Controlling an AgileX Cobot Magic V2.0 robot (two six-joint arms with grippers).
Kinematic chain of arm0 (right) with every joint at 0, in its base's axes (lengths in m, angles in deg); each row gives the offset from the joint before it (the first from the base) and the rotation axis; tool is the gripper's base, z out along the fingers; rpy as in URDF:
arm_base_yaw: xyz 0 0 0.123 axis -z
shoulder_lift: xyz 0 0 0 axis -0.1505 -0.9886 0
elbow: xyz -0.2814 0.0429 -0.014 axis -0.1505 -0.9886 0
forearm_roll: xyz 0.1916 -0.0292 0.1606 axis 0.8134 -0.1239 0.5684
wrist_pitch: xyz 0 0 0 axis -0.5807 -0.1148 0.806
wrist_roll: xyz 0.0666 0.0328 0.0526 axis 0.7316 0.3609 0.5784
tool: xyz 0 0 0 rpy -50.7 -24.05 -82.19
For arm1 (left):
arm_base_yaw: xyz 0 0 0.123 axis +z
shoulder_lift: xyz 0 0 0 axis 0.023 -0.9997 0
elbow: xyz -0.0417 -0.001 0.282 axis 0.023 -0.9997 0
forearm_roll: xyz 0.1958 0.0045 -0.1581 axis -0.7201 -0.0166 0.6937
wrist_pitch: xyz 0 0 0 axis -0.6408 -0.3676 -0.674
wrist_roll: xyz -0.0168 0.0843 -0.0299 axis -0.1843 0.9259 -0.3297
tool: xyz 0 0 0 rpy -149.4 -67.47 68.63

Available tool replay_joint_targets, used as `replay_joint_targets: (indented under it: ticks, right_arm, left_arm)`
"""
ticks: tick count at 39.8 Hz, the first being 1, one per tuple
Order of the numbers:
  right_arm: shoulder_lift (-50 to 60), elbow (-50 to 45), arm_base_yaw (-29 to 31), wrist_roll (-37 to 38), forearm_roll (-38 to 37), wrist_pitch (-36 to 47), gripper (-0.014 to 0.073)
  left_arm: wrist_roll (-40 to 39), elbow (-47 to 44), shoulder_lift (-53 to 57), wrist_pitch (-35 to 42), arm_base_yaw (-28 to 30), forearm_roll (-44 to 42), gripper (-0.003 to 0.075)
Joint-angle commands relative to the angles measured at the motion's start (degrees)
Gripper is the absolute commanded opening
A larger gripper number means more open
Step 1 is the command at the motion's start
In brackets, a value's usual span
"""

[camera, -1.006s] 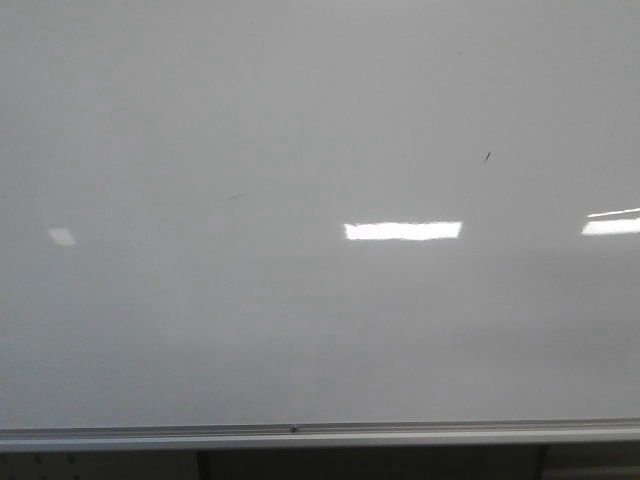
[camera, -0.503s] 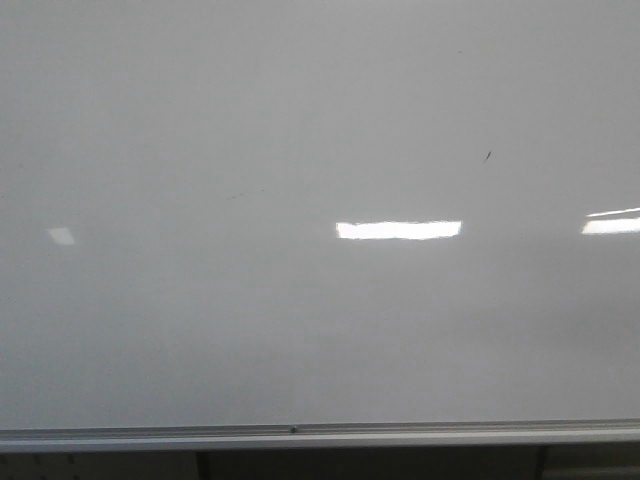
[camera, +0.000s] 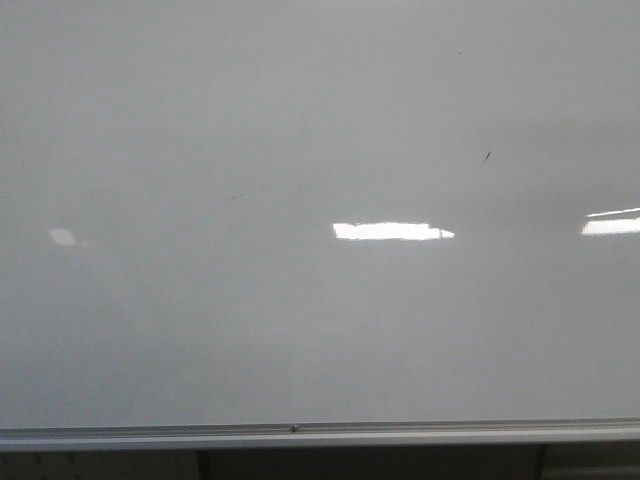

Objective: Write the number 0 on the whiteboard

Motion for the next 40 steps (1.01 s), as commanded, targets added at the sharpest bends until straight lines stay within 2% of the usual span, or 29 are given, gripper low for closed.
replay_joint_targets:
  ticks: [1,5,8,11,13,17,19,21,30,40]
  right_arm:
    - [-3.6,2.5,0.2,-0.2,1.2,4.8,-0.0067]
    - [-4.1,2.5,0.2,-0.2,1.2,4.8,-0.0048]
    - [-4.1,2.5,0.2,-0.3,1.2,4.8,0.0031]
    - [-4.1,2.5,0.2,-0.3,1.2,4.8,0.0167]
    - [-4.1,2.5,0.2,-0.3,1.2,4.8,0.0298]
    - [-4.1,2.5,0.2,-0.3,1.2,4.8,0.0482]
    - [-4.1,2.5,0.2,-0.3,1.2,4.8,0.0539]
    - [-4.1,2.5,0.2,-0.3,1.2,4.8,0.0566]
    - [-4.1,2.5,0.2,-0.3,1.2,4.8,0.0560]
    - [-4.1,2.5,0.2,-0.3,1.2,4.8,0.0560]
  left_arm:
    - [-0.2,2.2,-3.5,3.8,0.0,-0.2,-0.0019]
    - [-0.2,2.2,-4.6,3.8,0.0,-0.2,-0.0014]
    - [-0.2,2.2,-4.6,3.9,0.0,-0.2,0.0046]
    - [-0.2,2.2,-4.6,4.0,0.0,-0.2,0.0212]
    - [-0.2,2.2,-4.6,4.0,0.0,-0.2,0.0361]
    - [-0.2,2.1,-4.6,4.2,0.0,-0.2,0.0637]
    - [-0.2,2.1,-4.6,4.2,0.0,-0.2,0.0707]
    - [-0.2,2.1,-4.6,4.2,0.0,-0.2,0.0691]
    - [-0.1,2.7,-7.4,3.4,0.0,-1.5,0.0620]
    - [-0.1,10.3,-26.1,0.8,0.0,-2.7,0.0620]
